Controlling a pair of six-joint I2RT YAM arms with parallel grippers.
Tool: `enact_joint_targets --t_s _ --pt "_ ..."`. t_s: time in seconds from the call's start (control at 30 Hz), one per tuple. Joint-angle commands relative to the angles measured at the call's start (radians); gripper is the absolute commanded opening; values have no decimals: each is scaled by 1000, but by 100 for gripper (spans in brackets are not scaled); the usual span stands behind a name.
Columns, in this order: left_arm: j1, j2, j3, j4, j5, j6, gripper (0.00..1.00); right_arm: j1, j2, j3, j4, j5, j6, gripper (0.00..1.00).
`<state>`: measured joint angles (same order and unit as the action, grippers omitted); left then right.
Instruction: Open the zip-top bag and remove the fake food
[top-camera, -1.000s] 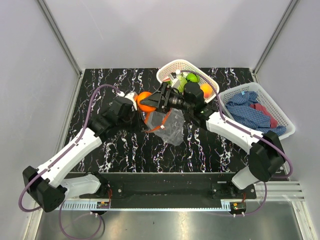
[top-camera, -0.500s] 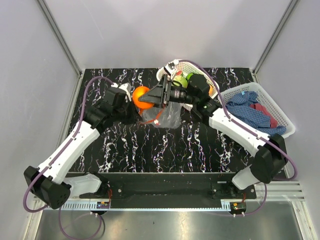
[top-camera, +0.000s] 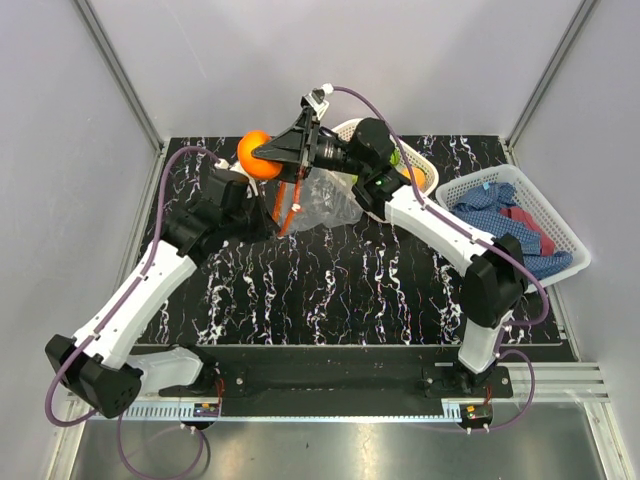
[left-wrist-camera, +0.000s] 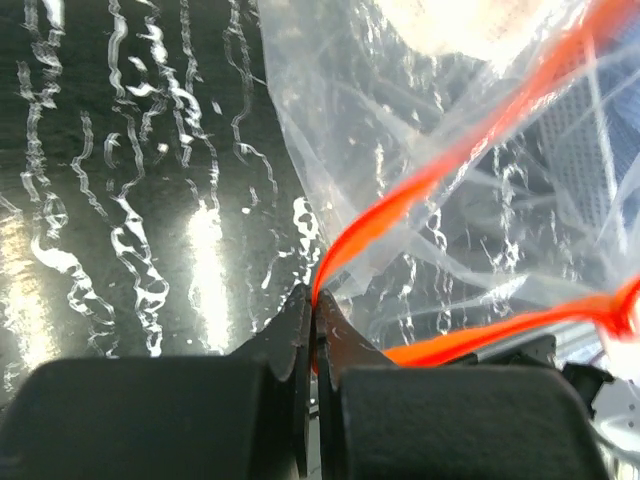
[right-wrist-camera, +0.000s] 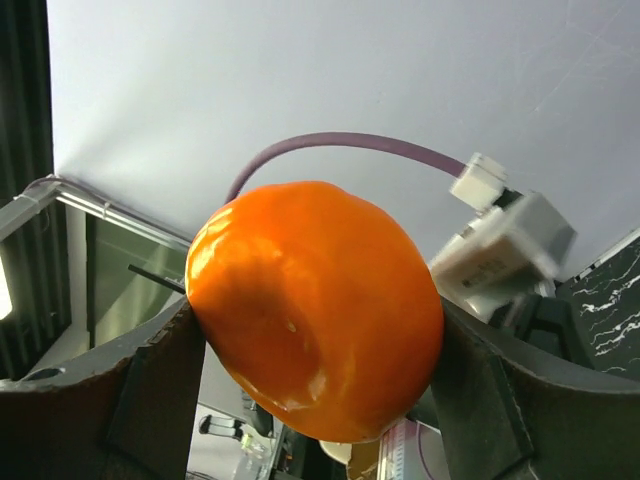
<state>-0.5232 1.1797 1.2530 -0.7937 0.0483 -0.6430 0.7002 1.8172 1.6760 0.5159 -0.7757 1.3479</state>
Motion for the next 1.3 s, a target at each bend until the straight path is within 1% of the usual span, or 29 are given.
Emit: enact_joint_targets --t_s 0.0,0.1,0.13,0.27,0.43,0.47,0.5,0.53,0.57,0.6,0.63,0.67,0.7,0.73,0.77,0.8,0.83,0.9,0.97,1.0,1.03,1.07,1.1,1.13,1.2,1.27 --pt "8 -48 91 -55 -94 -12 0 14 -39 -44 141 9 41 9" --pt "35 -25 120 -76 -116 -17 0 36 -74 -107 136 -17 16 10" --pt "49 -9 126 -88 -114 -17 0 42 -82 -125 147 -61 37 9" --pt "112 43 172 -105 -119 8 0 13 -130 -257 191 -128 89 10" --pt "143 112 247 -53 -120 32 0 -1 -128 -280 213 -241 164 10" --pt "144 121 258 -52 -123 39 0 1 -124 -294 261 -260 196 11" --pt "144 129 270 -52 -126 39 0 1 -115 -297 288 -284 274 12" --pt "146 136 284 -50 -130 37 0 1 -90 -297 320 -343 318 12" --pt "146 138 290 -52 -140 39 0 1 -84 -311 404 -362 359 12" --pt "147 136 295 -52 -166 42 0 1 -81 -321 459 -381 440 12" --pt "150 132 301 -52 -177 48 0 -4 -81 -325 508 -392 448 12" --pt "150 126 304 -59 -189 64 0 -17 -91 -322 474 -401 432 12" --pt "152 118 303 -67 -227 77 0 -31 -107 -317 388 -404 305 12" --pt "152 104 295 -79 -254 89 0 -45 -149 -303 142 -392 208 12" --pt "152 94 286 -107 -283 107 0 -59 -169 -282 -8 -376 101 12" --pt "152 84 272 -119 -345 115 0 -91 -189 -253 -160 -328 -123 13" --pt "152 68 257 -130 -369 137 0 -105 -191 -192 -420 -297 -215 13" --pt "152 26 198 -133 -413 154 0 -163 -182 -164 -552 -217 -320 13" --pt "152 -1 154 -133 -429 170 0 -205 -188 -196 -580 -159 -319 13" --pt "152 -5 143 -133 -441 175 0 -238 -184 -199 -600 -95 -367 13" --pt "152 -6 134 -134 -447 183 0 -257 -177 -179 -698 -61 -403 13" --pt "152 -3 125 -131 -452 184 0 -268 -168 -162 -752 -27 -446 14" --pt "152 0 120 -131 -453 189 0 -284 -147 -142 -802 43 -531 15" --pt "152 6 117 -125 -450 193 0 -313 -136 -113 -891 80 -565 16" --pt "152 35 103 -113 -424 203 0 -349 -105 -101 -938 154 -642 18" --pt "152 60 98 -95 -395 207 0 -398 -81 -67 -1040 228 -700 20"
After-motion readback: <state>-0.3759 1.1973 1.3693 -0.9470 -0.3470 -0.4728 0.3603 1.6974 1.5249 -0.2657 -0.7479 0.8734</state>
